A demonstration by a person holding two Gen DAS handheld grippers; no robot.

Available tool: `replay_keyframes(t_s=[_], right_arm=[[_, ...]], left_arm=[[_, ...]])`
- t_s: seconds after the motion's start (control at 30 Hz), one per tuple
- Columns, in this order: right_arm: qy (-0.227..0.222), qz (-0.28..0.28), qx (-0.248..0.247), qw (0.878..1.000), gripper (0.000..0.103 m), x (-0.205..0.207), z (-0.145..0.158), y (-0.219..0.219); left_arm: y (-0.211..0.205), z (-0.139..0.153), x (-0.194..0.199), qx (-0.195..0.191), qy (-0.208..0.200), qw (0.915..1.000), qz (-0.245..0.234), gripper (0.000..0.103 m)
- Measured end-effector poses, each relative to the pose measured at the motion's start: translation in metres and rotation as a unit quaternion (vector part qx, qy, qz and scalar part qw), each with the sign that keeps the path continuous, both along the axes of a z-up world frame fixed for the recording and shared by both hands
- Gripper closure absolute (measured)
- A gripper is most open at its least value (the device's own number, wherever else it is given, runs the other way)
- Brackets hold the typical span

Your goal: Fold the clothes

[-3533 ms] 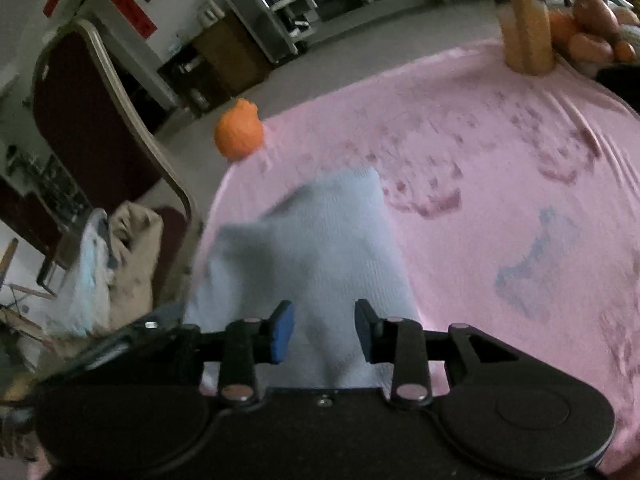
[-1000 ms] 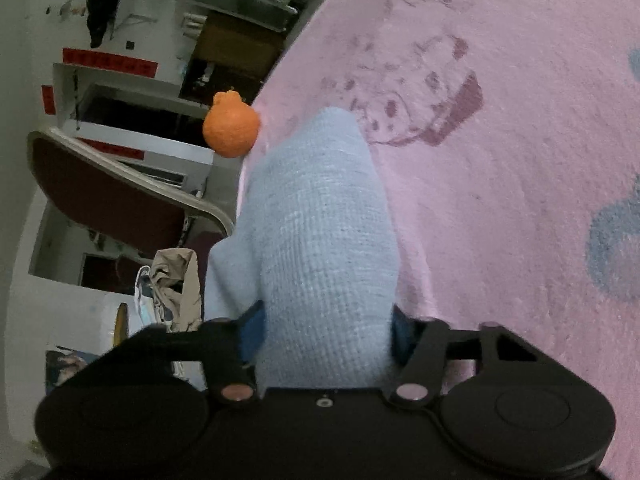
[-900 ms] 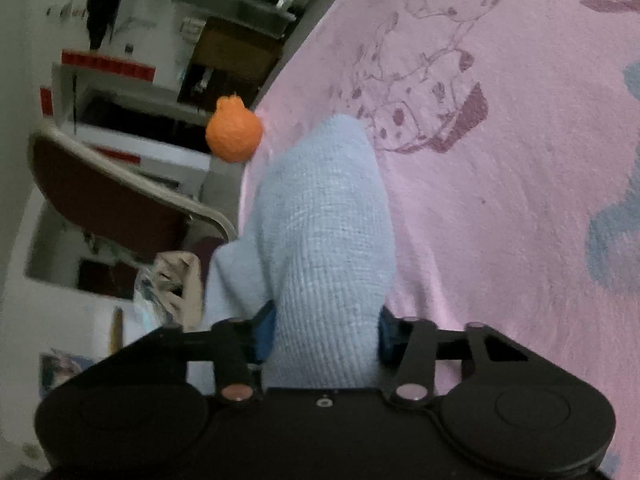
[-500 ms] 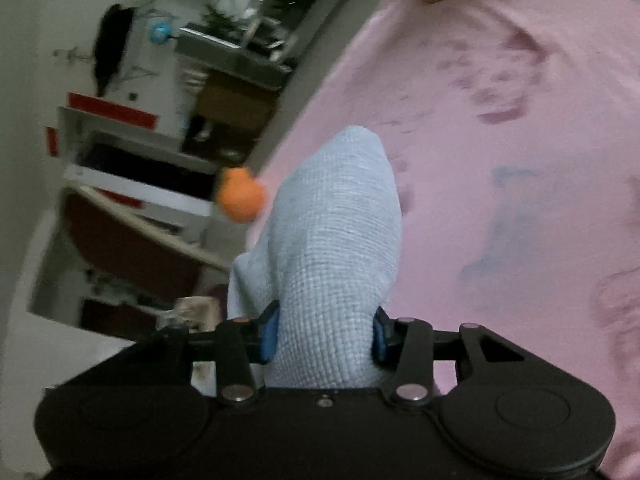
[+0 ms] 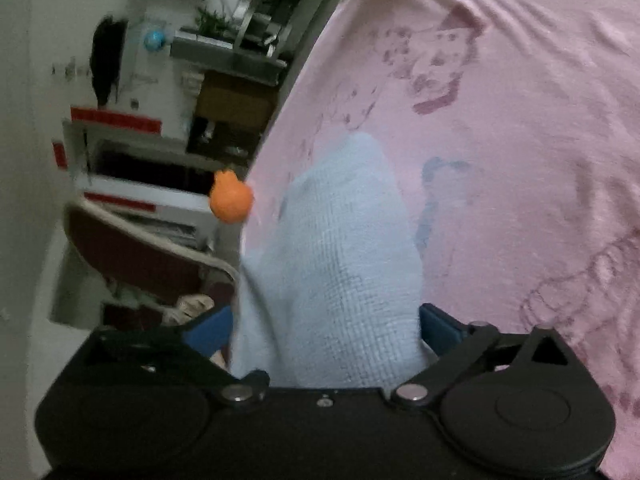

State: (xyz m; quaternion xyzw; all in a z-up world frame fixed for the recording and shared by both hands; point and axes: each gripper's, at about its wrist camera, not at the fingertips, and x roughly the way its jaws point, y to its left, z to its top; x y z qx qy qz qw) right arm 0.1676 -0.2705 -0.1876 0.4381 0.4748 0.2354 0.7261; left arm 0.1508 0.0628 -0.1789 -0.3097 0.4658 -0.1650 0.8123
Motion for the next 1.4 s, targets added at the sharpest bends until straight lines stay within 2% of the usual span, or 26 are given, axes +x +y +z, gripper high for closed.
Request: replay_keyframes(t_s=[0.07, 0.1, 0.13, 0.17, 0.2, 0.23, 0.37, 0.47, 0.67, 0.83, 1.03, 1.1, 1.2, 1.3, 1.37, 1.4], right_arm=[[0.011, 0.008, -0.037, 0.999, 0.007, 0.006, -0.003, 0.013], [0.013, 0.010, -0.047, 0.999, 0.020, 0.006, -0.005, 0.018], [0.010, 0.010, -0.051, 0.999, 0.032, 0.005, -0.005, 0.023], [0.007, 0.009, -0.055, 0.998, 0.036, 0.004, -0.005, 0.027], [0.005, 0.007, -0.058, 0.998, 0.044, 0.003, -0.004, 0.030], [0.005, 0.003, -0.060, 0.998, 0.048, 0.001, 0.000, 0.032], [0.000, -0.014, -0.048, 0.999, 0.055, -0.008, 0.017, 0.037], [-0.006, -0.019, -0.031, 0.999, 0.056, -0.017, 0.032, 0.029], [-0.033, -0.038, -0.035, 0.998, 0.056, -0.039, 0.065, -0.038], [-0.054, -0.091, -0.029, 0.994, 0.056, -0.042, 0.074, -0.117], [-0.076, -0.138, -0.011, 0.987, 0.055, -0.020, 0.065, -0.194], [-0.079, -0.141, -0.006, 0.987, 0.055, -0.009, 0.058, -0.212], [-0.076, -0.141, -0.017, 0.987, 0.055, 0.007, 0.042, -0.234], [-0.052, -0.140, -0.074, 0.986, 0.052, 0.024, 0.017, -0.236], [-0.028, -0.136, -0.120, 0.983, 0.041, 0.034, 0.002, -0.234], [-0.033, -0.137, -0.120, 0.983, 0.040, 0.035, 0.000, -0.234]], left_arm=[[0.002, -0.001, -0.004, -0.016, -0.009, 0.9998, -0.001, 0.005], [0.004, -0.002, -0.006, -0.025, -0.008, 0.9997, -0.001, 0.017], [0.004, -0.002, -0.006, -0.025, -0.004, 0.9997, 0.002, 0.036], [0.004, -0.002, -0.005, -0.018, 0.001, 0.9998, 0.006, 0.048], [0.003, -0.001, -0.005, -0.018, 0.007, 0.9998, 0.008, 0.057], [0.001, 0.001, -0.005, -0.023, 0.012, 0.9996, 0.009, 0.059], [-0.002, 0.024, -0.021, 0.001, 0.000, 1.0000, 0.000, 0.059], [-0.018, 0.040, -0.022, -0.005, -0.007, 0.9999, -0.014, 0.059], [-0.088, 0.065, -0.011, 0.009, -0.036, 0.9973, -0.064, 0.058], [-0.170, 0.074, 0.019, 0.040, -0.064, 0.9918, -0.103, 0.058], [-0.241, 0.069, 0.052, 0.045, -0.087, 0.9871, -0.127, 0.058], [-0.253, 0.059, 0.061, 0.041, -0.083, 0.9877, -0.126, 0.058], [-0.264, 0.035, 0.076, 0.037, -0.058, 0.9909, -0.116, 0.052], [-0.257, 0.032, 0.077, 0.041, -0.049, 0.9915, -0.113, 0.044], [-0.253, 0.030, 0.078, 0.045, -0.044, 0.9918, -0.112, 0.046], [-0.251, 0.029, 0.078, 0.046, -0.041, 0.9919, -0.111, 0.046]])
